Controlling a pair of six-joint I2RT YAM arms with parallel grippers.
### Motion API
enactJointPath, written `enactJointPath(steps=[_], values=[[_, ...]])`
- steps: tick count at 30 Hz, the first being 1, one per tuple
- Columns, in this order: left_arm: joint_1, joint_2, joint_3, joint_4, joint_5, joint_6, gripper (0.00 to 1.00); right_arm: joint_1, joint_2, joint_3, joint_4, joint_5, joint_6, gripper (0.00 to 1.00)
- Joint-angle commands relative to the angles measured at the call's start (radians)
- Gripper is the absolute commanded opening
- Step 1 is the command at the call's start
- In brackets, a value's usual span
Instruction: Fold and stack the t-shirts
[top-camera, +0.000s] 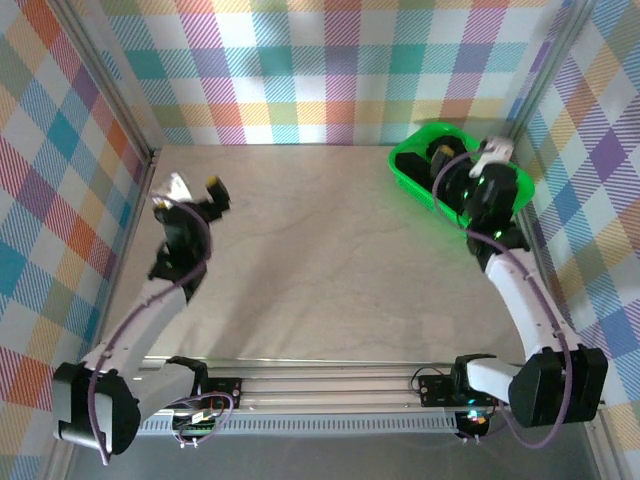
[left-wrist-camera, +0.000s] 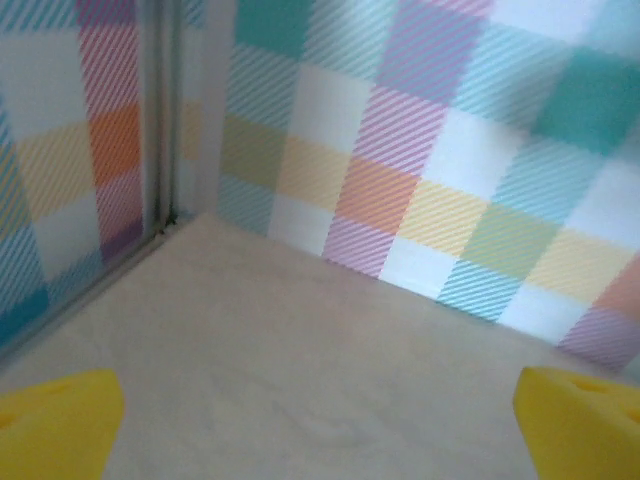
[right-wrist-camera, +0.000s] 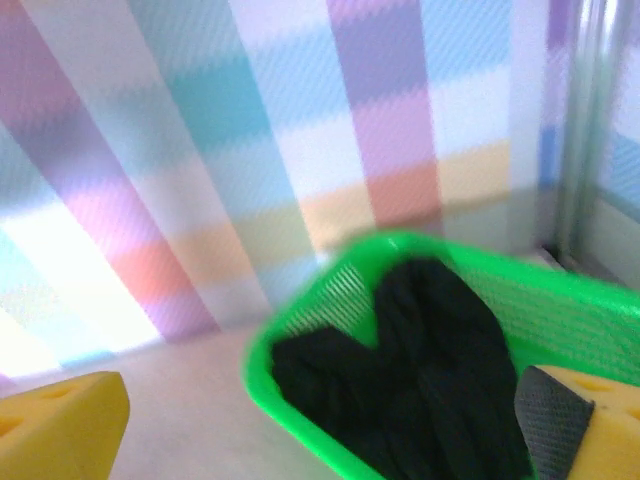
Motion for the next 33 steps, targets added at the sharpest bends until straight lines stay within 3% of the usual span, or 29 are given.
enactJointPath(steps=[1, 2, 8, 11, 16, 22, 24, 26, 28, 29, 33], values=[[0.102, 0.105, 0.255, -0.548, 0.153, -0.334, 1.00, -0.084, 0.156, 0.158, -0.314, -0.129, 0.198, 0.95], [0.124, 0.161, 0.330, -0.581, 0.259, -0.358, 1.00, -0.097, 0.231, 0.249, -0.392, -0.098, 0.227, 0.92], [0.031, 0.342, 0.638, -0.641, 0.509, -0.319, 0.99, -0.169, 0.631, 0.630, -0.558, -0.221, 0.264, 0.84], [-0.012, 0.370, 0.698, -0.650, 0.640, -0.334, 0.92, -0.192, 0.794, 0.776, -0.661, -0.203, 0.268, 0.81], [-0.113, 0.343, 0.672, -0.662, 0.684, -0.360, 0.84, -0.212, 0.959, 0.839, -0.716, -0.146, 0.233, 0.79], [-0.157, 0.273, 0.564, -0.666, 0.659, -0.403, 0.74, -0.216, 1.138, 0.952, -0.773, -0.236, 0.210, 0.71], [-0.160, 0.250, 0.543, -0.665, 0.649, -0.405, 0.71, -0.216, 1.156, 0.953, -0.749, -0.254, 0.213, 0.59], [-0.160, 0.238, 0.533, -0.670, 0.644, -0.406, 0.67, -0.217, 1.145, 0.932, -0.699, -0.272, 0.215, 0.25], [-0.161, 0.232, 0.530, -0.674, 0.643, -0.406, 0.63, -0.217, 1.091, 0.859, -0.603, -0.272, 0.224, 0.05], [-0.162, 0.231, 0.529, -0.676, 0.643, -0.407, 0.61, -0.216, 1.038, 0.807, -0.547, -0.260, 0.237, 0.00], [-0.170, 0.236, 0.525, -0.662, 0.648, -0.414, 0.55, -0.203, 0.826, 0.651, -0.390, -0.175, 0.268, 0.00]])
